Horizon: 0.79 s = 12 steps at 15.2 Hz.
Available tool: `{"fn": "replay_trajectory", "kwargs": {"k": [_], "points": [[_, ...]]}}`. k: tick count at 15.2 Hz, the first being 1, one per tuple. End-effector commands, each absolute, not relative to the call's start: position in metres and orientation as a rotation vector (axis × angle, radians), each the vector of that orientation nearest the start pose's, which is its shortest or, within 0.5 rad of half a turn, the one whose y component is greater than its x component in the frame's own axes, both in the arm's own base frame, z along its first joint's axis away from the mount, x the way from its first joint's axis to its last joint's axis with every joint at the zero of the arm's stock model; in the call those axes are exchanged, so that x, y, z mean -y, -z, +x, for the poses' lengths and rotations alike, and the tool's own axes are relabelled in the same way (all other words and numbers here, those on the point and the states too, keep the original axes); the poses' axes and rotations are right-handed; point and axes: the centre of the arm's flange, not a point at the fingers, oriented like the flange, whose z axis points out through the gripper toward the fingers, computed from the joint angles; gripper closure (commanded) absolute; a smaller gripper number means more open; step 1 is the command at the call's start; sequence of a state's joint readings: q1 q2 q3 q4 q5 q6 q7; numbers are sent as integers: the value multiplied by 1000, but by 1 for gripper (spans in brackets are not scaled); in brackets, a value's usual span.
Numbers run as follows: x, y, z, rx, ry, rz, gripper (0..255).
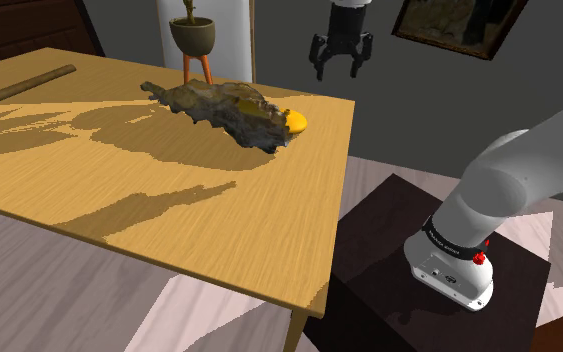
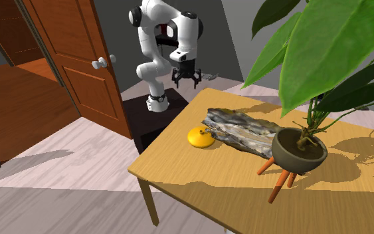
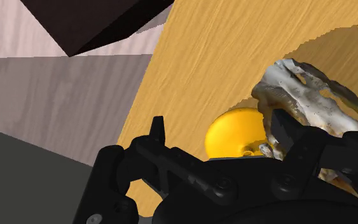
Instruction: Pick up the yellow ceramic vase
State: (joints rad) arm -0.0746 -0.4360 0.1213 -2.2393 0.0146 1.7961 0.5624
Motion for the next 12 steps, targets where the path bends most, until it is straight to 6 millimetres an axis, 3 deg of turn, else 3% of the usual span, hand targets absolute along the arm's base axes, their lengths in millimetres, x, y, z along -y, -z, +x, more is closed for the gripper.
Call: {"fn": "replay_trajectory", "kwargs": {"k": [1,12], "points": [[-28,-522,446,-933,-1,-3033,0],[-13,-439,566,-1421,-29,-2802,0]]}}
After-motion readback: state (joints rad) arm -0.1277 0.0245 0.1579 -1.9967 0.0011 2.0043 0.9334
